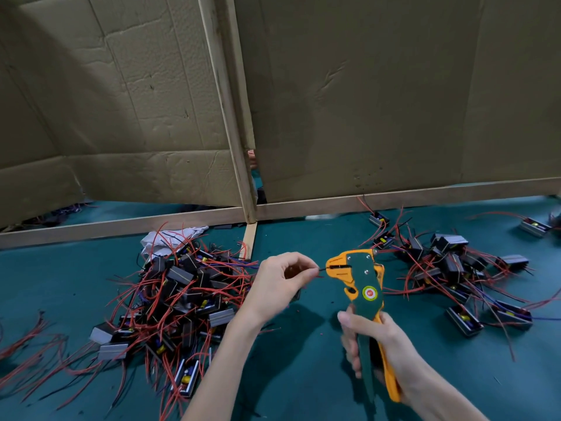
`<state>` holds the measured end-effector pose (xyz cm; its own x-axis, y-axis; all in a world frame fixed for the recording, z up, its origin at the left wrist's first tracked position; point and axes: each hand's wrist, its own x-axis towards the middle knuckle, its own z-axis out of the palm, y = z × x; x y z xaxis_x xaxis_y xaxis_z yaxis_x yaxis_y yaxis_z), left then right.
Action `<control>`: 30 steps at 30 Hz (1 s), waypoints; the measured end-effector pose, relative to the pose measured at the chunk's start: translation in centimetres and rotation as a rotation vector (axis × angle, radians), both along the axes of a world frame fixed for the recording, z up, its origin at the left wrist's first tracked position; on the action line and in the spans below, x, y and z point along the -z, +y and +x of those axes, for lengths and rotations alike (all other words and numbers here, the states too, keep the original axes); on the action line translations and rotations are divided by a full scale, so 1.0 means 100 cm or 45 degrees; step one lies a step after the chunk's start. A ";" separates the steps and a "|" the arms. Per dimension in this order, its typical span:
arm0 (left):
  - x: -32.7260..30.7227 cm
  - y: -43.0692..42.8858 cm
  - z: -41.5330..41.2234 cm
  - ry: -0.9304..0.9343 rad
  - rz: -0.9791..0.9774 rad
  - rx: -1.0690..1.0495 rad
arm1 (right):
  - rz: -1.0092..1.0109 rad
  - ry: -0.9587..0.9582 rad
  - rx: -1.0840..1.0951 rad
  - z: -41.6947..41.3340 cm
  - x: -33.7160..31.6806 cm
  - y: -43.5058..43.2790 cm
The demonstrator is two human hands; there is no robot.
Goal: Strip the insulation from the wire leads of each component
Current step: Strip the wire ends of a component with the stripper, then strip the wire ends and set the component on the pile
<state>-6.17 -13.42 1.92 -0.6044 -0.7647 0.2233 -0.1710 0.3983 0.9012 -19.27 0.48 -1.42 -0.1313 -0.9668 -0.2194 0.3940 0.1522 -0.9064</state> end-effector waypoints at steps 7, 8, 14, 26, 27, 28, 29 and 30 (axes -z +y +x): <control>-0.006 -0.004 0.003 -0.201 -0.301 -0.151 | -0.049 -0.557 0.085 -0.021 0.003 -0.009; -0.008 -0.001 0.001 -0.189 -0.338 -0.172 | -0.020 -0.573 0.123 -0.023 0.003 -0.011; -0.040 0.022 -0.066 0.304 -0.291 -0.281 | 0.115 -0.555 0.182 -0.025 0.008 -0.015; -0.051 0.050 -0.076 -0.327 -0.244 0.282 | 0.089 -0.546 0.154 -0.030 0.007 -0.016; -0.051 0.045 -0.059 -0.441 -0.331 0.174 | 0.096 -0.558 0.159 -0.030 0.008 -0.016; -0.050 0.038 -0.040 -0.598 -0.423 0.037 | 0.102 -0.565 0.160 -0.029 0.010 -0.016; -0.050 0.031 -0.019 -0.799 -0.499 -0.098 | 0.105 -0.563 0.157 -0.029 0.011 -0.016; -0.049 0.025 0.003 -1.040 -0.544 -0.199 | 0.109 -0.553 0.154 -0.029 0.012 -0.017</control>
